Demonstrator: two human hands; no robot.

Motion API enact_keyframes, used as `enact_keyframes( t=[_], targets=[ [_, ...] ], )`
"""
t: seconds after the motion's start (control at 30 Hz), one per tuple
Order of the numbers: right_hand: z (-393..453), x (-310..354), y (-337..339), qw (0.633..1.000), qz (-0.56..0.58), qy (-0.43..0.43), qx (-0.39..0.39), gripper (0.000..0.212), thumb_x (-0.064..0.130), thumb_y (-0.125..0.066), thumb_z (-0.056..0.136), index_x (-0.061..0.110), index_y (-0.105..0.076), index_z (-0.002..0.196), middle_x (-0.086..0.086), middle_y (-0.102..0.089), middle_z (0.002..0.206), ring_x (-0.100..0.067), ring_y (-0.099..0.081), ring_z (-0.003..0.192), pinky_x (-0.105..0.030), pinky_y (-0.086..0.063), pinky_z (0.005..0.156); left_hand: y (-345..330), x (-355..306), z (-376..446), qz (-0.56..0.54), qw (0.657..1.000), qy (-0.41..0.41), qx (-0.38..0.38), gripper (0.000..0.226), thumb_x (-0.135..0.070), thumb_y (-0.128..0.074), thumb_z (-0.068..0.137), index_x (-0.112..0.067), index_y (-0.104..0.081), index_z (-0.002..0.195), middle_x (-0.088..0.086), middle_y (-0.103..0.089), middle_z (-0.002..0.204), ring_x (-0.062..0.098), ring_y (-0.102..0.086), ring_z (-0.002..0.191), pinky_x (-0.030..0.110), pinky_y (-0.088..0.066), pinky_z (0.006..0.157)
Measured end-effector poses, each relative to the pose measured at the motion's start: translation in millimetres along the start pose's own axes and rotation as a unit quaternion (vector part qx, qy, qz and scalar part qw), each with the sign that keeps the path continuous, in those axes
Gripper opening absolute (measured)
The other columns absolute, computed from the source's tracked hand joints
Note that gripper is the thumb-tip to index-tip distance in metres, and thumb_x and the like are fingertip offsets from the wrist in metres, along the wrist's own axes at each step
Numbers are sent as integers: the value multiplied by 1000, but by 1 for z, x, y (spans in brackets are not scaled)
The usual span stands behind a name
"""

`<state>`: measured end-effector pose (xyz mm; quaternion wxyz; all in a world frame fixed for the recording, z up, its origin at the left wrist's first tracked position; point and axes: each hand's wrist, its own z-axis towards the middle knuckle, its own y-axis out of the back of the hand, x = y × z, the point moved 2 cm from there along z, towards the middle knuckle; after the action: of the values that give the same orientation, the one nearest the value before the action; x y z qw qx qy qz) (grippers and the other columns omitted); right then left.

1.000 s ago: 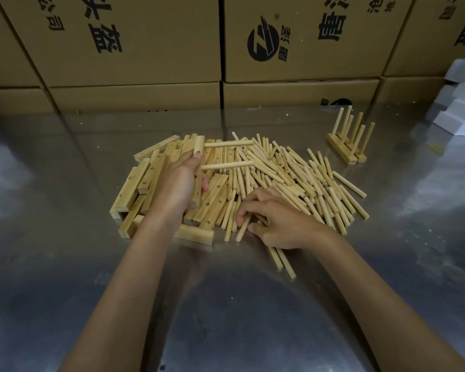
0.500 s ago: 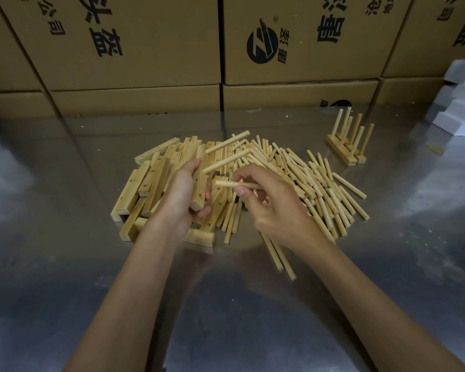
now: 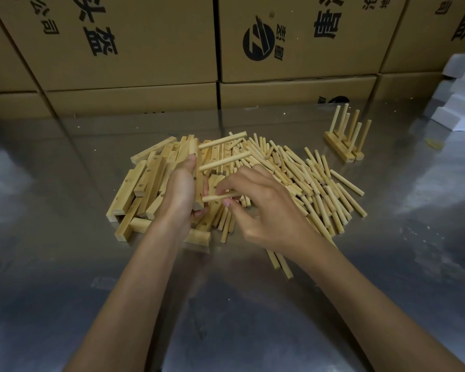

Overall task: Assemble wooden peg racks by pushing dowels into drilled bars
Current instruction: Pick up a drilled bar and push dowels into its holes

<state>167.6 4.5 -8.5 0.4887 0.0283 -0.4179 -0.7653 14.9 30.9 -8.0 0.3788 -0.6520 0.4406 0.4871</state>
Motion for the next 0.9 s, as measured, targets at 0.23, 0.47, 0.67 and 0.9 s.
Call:
enact_keyframes(
  t=[0.23, 0.47, 0.67, 0.9],
  targets=[
    [0, -1, 1, 1000, 20, -7, -2, 17, 5, -68, 87, 14, -67, 100, 9, -57, 93, -9, -44, 91, -17, -34, 79, -6, 7, 0, 33, 999, -22, 6, 44, -55, -38, 103, -29, -62, 129, -7, -66, 86, 10, -60, 75, 28, -40, 57],
    [0, -5, 2, 999, 18, -17, 31, 17, 9, -66, 91, 16, -69, 106, 11, -64, 96, -11, -52, 89, -26, -44, 77, -10, 7, -3, 44, 998, -37, 31, 45, -59, -36, 101, -26, -65, 88, -10, -57, 63, 9, -53, 58, 30, -39, 58],
    [0, -7, 4, 997, -49, -28, 52, 15, 17, -64, 95, 15, -72, 108, 5, -69, 96, -15, -58, 90, -34, -50, 79, -10, 3, -4, 162, 981, -102, 6, 60, -64, -17, 82, -19, -56, 90, 2, -55, 83, 24, -54, 82, 46, -46, 82],
    [0, -3, 15, 991, -129, -5, 40, 20, 34, -62, 96, 24, -75, 109, 9, -66, 78, -14, -60, 74, -25, -40, 66, -3, -3, -8, 241, 959, -145, 24, 67, -63, -15, 94, -16, -62, 106, 5, -63, 101, 26, -57, 99, 44, -44, 88]
  ],
)
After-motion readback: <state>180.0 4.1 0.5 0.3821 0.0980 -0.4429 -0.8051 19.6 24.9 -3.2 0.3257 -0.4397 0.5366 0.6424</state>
